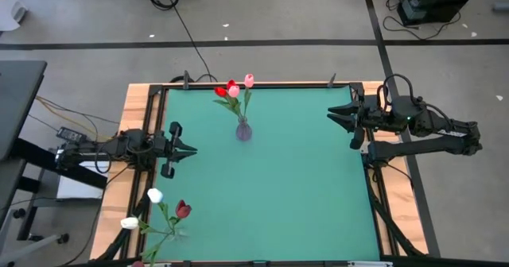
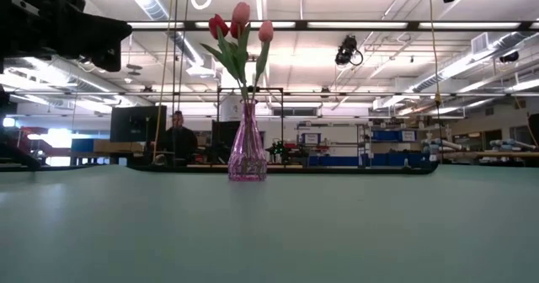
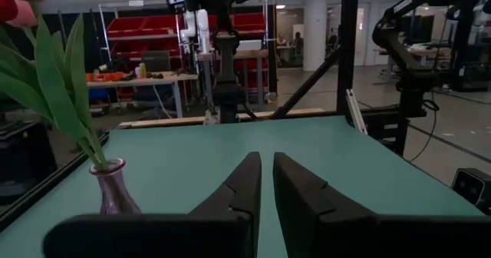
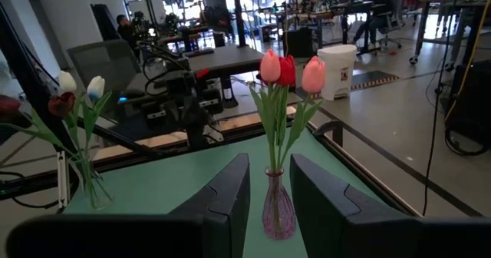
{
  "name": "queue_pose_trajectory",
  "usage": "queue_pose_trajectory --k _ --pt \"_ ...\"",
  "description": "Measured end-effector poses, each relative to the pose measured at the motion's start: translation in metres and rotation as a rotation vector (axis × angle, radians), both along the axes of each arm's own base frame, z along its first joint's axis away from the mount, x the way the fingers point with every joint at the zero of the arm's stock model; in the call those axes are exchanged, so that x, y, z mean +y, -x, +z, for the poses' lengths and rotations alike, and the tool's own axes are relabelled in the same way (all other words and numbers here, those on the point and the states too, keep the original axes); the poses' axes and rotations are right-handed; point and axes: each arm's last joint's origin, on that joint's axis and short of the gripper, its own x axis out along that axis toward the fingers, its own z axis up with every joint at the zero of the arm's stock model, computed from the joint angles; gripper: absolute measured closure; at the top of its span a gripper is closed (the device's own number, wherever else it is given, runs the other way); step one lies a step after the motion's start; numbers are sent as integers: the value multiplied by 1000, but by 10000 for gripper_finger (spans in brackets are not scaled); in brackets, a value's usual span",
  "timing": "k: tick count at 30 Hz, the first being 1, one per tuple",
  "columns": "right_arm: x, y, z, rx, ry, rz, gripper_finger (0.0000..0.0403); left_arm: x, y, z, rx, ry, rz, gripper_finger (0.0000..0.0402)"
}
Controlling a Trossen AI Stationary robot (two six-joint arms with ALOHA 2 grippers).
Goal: Sort flowers into vase by color
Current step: Return to Home Position
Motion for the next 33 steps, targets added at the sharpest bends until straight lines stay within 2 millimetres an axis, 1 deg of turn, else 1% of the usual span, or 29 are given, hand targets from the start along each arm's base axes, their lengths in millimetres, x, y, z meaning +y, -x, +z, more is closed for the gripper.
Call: queue_pose_trajectory --k 5,14,33 --pt "0 0 0 0 0 1 298 0 0 -14 -9 36 -9 361" --pt "0 0 0 -4 0 0 298 -1 0 -21 49 25 -20 361" --pt "0 0 1 -7 0 0 298 -1 -1 -22 58 26 -20 361"
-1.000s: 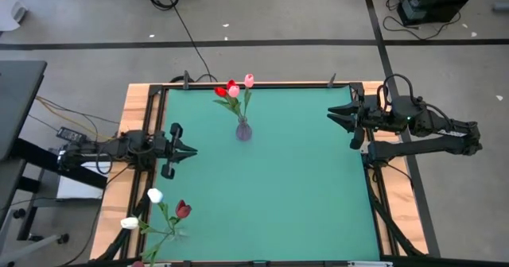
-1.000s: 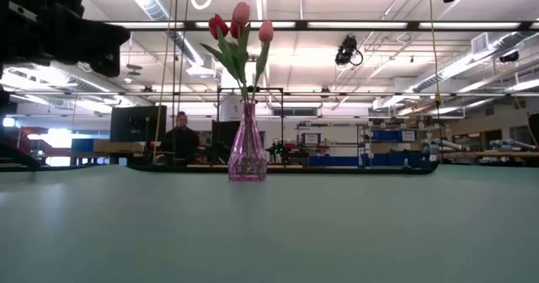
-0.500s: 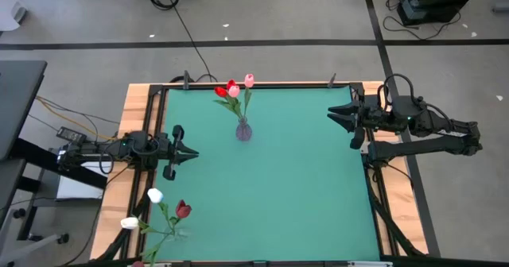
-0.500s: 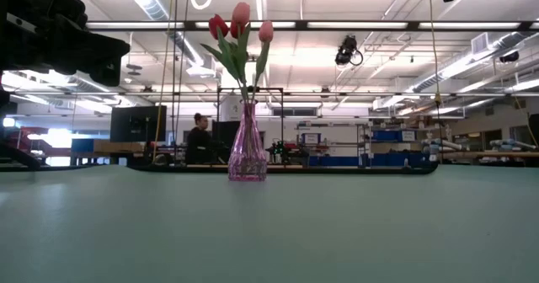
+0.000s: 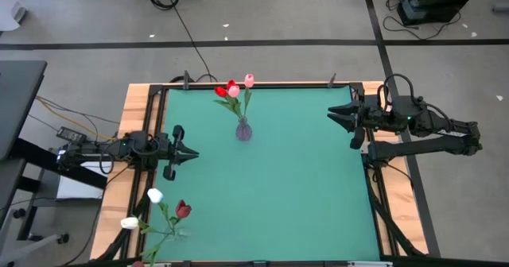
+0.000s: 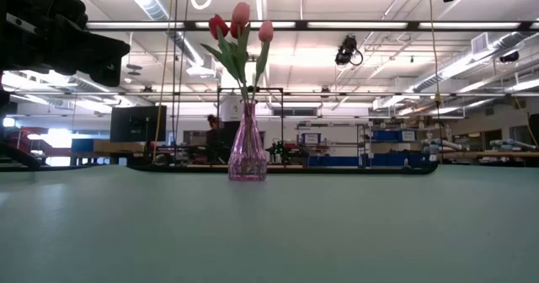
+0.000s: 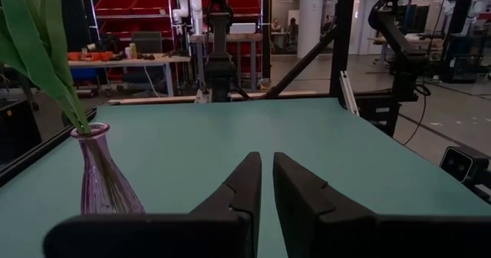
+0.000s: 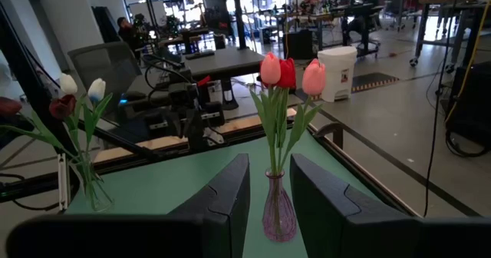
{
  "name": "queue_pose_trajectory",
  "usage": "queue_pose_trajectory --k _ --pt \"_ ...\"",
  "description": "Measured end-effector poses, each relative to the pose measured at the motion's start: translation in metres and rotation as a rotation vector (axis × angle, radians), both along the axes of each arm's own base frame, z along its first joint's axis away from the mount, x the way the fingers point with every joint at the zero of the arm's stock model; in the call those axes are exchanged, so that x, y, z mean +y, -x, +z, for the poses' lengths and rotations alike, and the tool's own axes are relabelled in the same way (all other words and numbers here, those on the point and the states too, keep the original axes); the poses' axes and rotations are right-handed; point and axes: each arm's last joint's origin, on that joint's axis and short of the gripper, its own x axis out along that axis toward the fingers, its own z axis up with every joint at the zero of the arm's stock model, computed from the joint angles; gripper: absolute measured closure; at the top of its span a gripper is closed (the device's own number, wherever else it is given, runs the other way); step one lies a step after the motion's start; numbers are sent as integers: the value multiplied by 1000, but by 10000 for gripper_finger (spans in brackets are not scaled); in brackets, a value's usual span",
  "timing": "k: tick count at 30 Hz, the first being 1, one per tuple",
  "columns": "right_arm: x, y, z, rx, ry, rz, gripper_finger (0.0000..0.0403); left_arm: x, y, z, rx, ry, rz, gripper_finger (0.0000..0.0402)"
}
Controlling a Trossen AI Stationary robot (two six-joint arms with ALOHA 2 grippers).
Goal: Sort flowers into vase by color
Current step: Return to Home Position
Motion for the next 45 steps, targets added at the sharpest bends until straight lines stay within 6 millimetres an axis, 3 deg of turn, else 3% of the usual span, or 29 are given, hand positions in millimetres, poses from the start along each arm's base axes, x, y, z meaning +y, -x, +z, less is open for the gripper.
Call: queue_pose_trajectory --k 26,41,45 --pt "0 0 0 -2 0 0 299 0 0 0 1 -1 0 361" --pt "1 19 6 -85 16 -2 298 0 0 0 1 -1 0 361" --pt "4 33 -9 -147 -20 54 298 0 0 0 1 -1 -1 361"
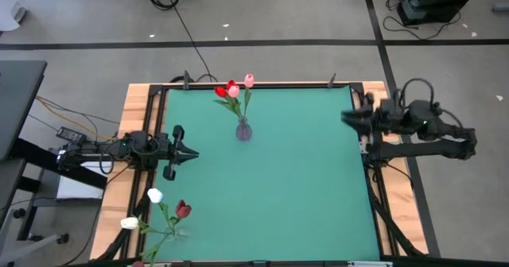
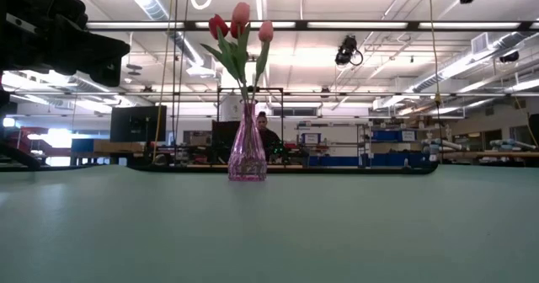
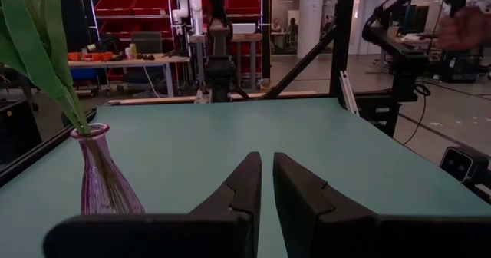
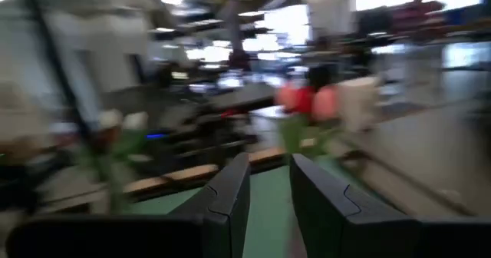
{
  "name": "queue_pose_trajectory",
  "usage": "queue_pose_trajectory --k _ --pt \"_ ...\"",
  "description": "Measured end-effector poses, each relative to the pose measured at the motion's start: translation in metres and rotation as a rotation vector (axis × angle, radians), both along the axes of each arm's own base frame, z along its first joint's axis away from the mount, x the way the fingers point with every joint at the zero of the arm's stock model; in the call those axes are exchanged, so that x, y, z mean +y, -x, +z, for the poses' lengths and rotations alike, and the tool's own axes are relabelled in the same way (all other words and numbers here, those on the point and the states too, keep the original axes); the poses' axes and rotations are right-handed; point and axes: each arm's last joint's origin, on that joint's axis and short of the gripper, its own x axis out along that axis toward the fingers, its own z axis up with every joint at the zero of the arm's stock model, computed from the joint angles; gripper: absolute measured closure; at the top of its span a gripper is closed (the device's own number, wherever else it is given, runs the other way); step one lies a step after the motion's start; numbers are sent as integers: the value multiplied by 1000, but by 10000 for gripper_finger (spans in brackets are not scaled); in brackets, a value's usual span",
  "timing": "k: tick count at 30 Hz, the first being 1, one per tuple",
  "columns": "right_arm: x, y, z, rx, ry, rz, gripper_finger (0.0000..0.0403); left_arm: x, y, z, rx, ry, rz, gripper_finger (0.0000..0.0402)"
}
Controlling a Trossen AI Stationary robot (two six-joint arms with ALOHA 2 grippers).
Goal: Sort flowers into vase by color
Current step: Return to Home Position
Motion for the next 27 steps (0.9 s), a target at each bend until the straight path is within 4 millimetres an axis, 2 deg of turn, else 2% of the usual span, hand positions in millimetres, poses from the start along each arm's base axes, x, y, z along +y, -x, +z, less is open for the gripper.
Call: queue_pose_trajectory --k 3,5,7,10,12,17,20,27 --pt "7 5 -32 -62 16 227 298 0 0 0 0 0 0 361" --pt "12 7 -52 -178 68 382 298 0 0 0 0 0 0 361" --pt "14 8 -68 -275 98 435 298 0 0 0 0 0 0 361" --pt "13 1 -96 -279 61 420 298 0 0 0 0 0 0 361" --pt "13 -4 -107 -278 50 424 298 0 0 0 -1 0 0 361" --pt "13 -10 -123 -259 40 429 298 0 0 1 -7 0 0 361" --pt "13 -12 -127 -261 51 429 298 0 0 1 -7 0 0 361" --pt "13 -20 -153 -206 65 408 298 0 0 1 -7 0 0 361"
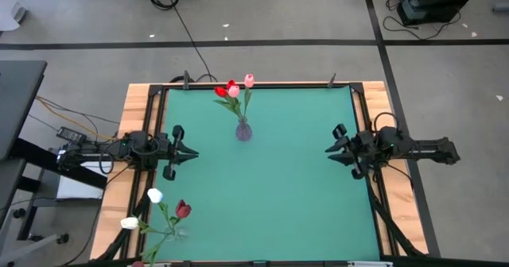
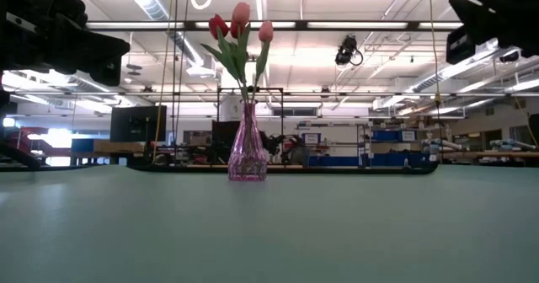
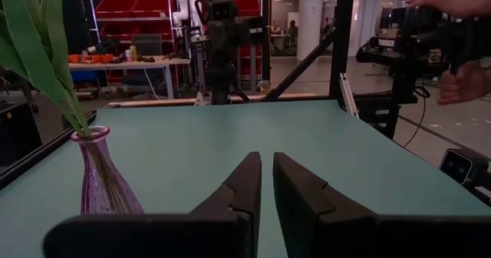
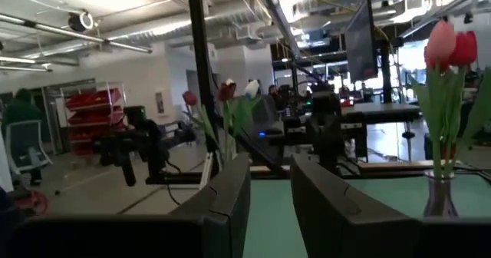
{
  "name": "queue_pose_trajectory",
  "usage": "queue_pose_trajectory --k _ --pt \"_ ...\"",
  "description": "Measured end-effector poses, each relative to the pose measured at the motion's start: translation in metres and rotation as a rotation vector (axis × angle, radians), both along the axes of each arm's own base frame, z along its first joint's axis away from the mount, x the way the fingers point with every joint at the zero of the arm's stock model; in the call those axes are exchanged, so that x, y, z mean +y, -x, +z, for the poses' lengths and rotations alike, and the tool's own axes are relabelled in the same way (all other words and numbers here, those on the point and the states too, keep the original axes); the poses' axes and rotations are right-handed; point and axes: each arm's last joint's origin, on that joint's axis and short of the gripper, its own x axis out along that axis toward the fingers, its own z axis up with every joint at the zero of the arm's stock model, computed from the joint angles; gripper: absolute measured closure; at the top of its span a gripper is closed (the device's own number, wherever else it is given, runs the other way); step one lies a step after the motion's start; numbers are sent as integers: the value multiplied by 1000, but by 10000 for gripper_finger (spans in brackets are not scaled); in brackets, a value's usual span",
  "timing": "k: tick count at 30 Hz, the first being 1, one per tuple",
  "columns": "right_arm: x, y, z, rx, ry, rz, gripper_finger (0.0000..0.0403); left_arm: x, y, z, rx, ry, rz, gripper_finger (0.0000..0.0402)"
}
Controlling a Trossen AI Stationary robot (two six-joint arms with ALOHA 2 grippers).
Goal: Sort flowers into vase by color
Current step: Return to Home Position
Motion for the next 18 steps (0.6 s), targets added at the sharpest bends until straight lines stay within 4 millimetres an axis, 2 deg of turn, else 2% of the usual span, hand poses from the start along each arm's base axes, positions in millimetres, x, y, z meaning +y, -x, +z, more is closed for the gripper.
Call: queue_pose_trajectory --k 4,8,18 --pt "0 -1 -5 31 -4 -15 298 0 0 0 0 0 0 361" --pt "-1 -4 -17 156 3 -44 298 0 0 0 0 0 0 361" --pt "-1 -4 -17 147 16 -49 298 0 0 0 0 0 0 361"
